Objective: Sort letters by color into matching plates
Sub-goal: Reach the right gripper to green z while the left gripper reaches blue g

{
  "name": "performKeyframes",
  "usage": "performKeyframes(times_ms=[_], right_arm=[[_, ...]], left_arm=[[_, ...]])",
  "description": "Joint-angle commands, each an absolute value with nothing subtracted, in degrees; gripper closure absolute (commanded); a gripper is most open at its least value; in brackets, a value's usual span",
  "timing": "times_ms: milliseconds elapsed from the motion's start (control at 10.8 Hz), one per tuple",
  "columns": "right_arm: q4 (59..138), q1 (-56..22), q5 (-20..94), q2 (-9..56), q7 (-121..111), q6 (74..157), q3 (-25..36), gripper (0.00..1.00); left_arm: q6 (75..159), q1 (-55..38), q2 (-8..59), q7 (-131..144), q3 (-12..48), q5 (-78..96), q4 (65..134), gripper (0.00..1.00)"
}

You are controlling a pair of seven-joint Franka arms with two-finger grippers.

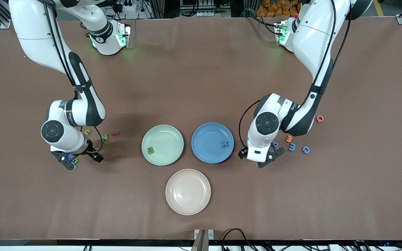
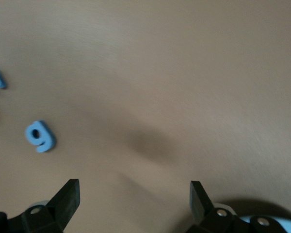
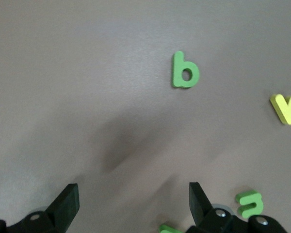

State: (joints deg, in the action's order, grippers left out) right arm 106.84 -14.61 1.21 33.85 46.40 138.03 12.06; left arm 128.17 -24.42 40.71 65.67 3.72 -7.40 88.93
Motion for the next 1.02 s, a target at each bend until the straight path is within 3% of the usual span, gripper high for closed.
performKeyframes(times_ms=[0, 650, 929], right_arm=[[108.6, -13.8, 7.0, 31.6, 53.7, 138.3, 11.6, 0.0], [111.1, -12.2, 13.9, 30.2, 58.7, 139.1, 11.9, 0.0], [115.0, -13.1, 15.4, 29.8, 62.2, 145.0, 11.9, 0.0]], left_arm=[[125.7, -20.9, 39.5, 74.7, 3.8, -8.2, 88.7, 0.0], [126.0, -16.4, 39.6, 78.6, 4.0, -7.7, 89.6, 0.0], [127.3, -15.5, 37.9, 78.6, 4.2, -5.4, 93.3, 0.0]])
